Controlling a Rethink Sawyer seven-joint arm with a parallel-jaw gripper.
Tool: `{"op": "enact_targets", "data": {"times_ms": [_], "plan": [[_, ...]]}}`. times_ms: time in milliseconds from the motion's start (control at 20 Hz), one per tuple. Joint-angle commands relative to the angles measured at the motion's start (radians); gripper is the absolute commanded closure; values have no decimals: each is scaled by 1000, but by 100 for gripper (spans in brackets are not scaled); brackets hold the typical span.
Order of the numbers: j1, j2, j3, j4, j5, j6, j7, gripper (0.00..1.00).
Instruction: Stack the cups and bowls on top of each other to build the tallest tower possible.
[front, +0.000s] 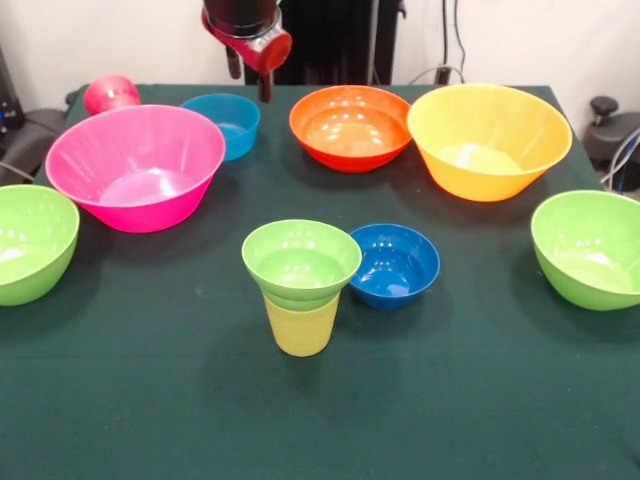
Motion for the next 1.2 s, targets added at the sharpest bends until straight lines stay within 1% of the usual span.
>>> {"op": "enact_targets", "data": {"times_ms": [50, 200, 500, 700, 1200], "plan": [[20, 18, 129, 111, -74, -115, -6, 0], [35, 32, 125, 120, -90, -156, 15, 0], [37, 66, 129, 149, -118, -259, 37, 0], [47, 83, 122, 168, -143, -312, 50, 0], [51, 126, 109, 169, -203, -404, 52, 0]]}}
